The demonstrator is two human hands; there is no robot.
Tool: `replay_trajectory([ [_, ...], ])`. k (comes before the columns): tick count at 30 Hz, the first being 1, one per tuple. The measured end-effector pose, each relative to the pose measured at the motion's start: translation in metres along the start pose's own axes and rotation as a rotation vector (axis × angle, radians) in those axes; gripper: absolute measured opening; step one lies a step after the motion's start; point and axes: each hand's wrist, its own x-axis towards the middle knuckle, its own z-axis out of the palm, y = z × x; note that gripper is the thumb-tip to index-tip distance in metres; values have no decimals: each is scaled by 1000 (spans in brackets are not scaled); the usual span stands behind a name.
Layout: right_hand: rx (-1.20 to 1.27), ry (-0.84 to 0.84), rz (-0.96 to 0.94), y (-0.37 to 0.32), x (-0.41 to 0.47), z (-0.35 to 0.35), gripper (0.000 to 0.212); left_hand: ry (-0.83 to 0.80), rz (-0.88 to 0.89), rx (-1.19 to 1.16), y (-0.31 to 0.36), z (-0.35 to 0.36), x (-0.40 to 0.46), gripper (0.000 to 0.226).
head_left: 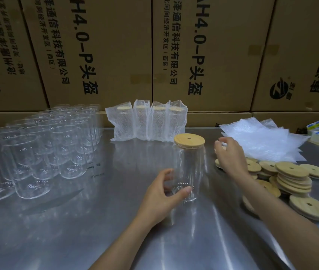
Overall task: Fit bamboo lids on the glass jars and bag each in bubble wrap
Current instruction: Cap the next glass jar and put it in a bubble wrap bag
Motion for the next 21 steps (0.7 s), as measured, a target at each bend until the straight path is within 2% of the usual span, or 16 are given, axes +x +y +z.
replay_trajectory([
  [7,-430,-63,106,43,62,-13,46,1,-17,16,-2,1,2,60],
  [10,-518,-65,180,59,78,-15,48,2,-21,15,-4,4,4,62],
  [14,-595,-134,312,71,88,-13,54,13,-23,51,-6,7,7,75],
  [16,-641,-136,315,75,91,-12,54,16,-24,71,-7,8,9,76],
  [21,-753,-149,264,78,95,-15,36,26,-40,132,-10,8,10,73],
])
